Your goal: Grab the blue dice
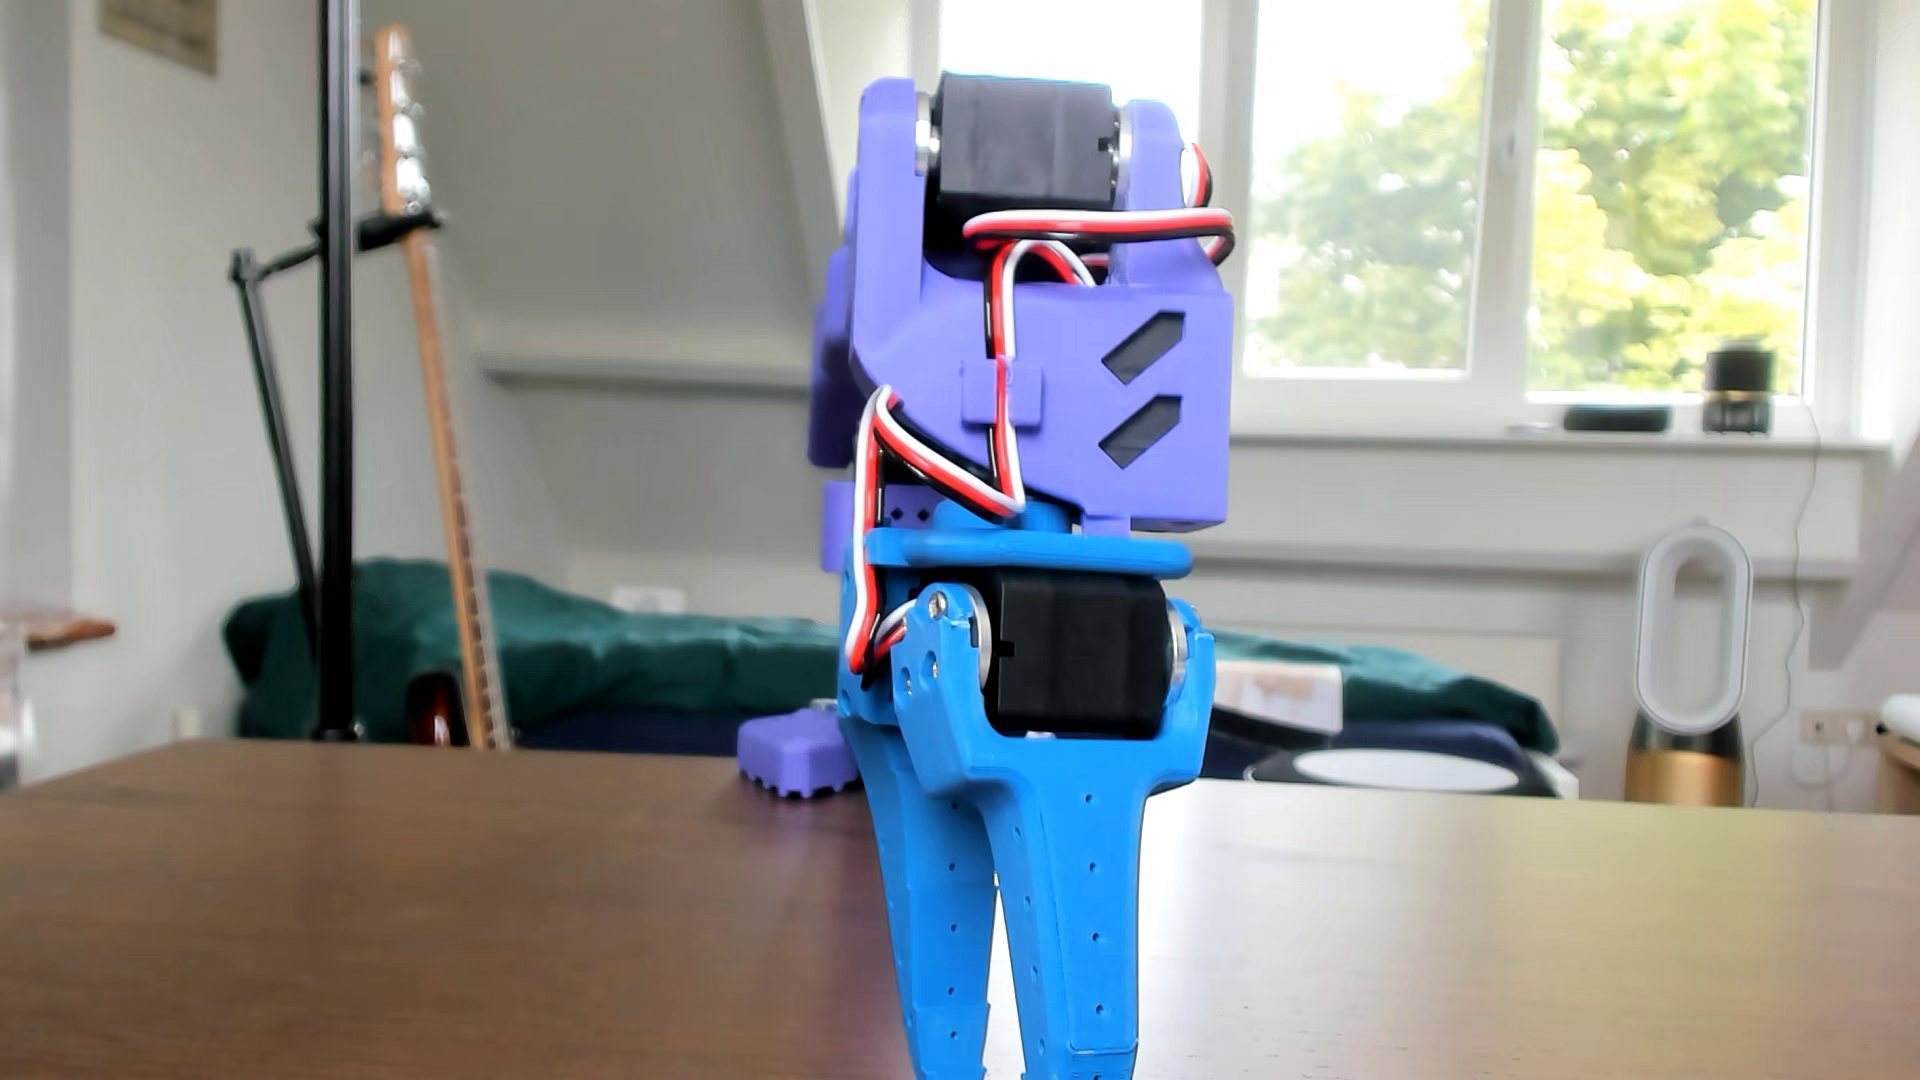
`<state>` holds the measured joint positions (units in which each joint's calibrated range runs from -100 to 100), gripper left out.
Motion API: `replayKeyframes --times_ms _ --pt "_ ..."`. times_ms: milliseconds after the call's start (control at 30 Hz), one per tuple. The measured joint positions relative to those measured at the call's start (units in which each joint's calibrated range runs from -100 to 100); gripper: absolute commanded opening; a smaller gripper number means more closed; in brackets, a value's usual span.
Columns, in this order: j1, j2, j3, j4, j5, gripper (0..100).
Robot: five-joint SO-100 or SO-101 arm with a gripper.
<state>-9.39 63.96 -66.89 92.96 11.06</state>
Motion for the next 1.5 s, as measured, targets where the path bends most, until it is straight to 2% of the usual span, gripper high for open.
replayKeyframes --times_ms 333,633,967,1233,1500 --pt "0.08 0.08 -0.36 0.17 -0.1 30" --pt "1.06 4.26 -10.32 0.35 -0.05 30" --pt "2.52 6.86 -13.01 0.35 -0.05 29" --pt "2.52 6.86 -13.01 0.35 -0.05 11" --pt "2.52 6.86 -13.01 0.35 -0.05 11"
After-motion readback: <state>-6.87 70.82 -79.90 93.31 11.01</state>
